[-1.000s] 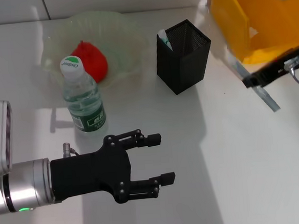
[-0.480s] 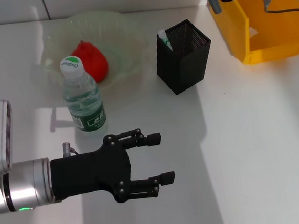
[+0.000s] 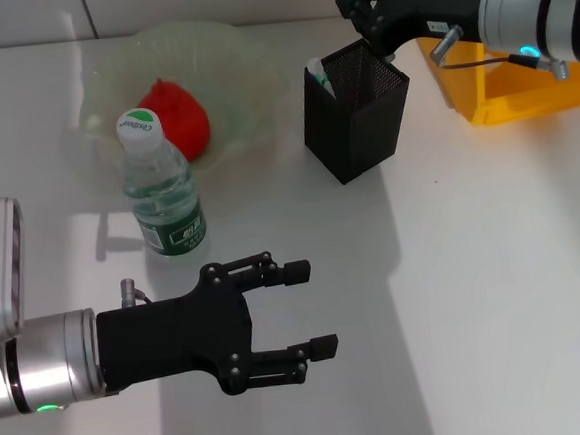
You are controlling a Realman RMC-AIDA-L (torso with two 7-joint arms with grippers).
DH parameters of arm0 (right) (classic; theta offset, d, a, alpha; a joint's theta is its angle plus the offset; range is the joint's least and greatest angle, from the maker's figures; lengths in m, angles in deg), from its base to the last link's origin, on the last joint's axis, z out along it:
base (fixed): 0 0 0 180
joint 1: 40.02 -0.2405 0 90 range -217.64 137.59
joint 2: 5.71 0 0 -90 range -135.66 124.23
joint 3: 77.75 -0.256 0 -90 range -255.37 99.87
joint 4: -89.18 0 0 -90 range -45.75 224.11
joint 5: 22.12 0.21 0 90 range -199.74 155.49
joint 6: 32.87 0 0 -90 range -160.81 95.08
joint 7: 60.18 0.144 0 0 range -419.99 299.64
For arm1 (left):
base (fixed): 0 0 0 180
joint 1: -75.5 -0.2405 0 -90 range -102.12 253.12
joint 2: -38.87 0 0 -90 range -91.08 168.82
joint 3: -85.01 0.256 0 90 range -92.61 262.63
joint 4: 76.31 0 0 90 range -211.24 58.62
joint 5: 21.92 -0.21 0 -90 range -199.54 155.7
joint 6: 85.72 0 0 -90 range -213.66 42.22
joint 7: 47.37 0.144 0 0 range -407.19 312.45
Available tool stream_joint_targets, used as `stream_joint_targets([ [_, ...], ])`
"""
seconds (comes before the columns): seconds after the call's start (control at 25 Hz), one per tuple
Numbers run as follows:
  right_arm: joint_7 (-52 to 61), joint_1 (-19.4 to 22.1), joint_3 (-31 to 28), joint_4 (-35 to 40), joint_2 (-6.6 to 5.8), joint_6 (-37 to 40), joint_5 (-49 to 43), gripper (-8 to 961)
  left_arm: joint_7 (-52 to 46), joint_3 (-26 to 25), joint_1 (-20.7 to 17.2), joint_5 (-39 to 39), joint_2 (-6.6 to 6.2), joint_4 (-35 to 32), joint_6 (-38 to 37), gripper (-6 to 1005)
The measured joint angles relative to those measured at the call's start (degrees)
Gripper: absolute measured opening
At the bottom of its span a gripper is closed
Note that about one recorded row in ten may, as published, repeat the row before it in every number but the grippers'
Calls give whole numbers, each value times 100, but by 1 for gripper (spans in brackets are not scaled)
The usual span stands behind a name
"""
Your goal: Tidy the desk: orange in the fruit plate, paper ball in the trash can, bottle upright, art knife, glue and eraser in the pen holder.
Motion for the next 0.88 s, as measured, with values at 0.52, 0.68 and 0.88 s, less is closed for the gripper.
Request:
stream_joint_targets([
  [0.52, -19, -54, 288, -341, 8, -280, 152, 144, 25, 16, 1, 0, 0, 27, 10, 783],
  [0.68, -7, 38, 372, -279, 8, -228, 215, 148, 16, 4, -2, 0, 0, 26, -2, 783],
  [0.88, 53, 404, 471, 108, 11, -231, 335, 154, 8, 0, -1, 0, 0, 0, -10, 783],
])
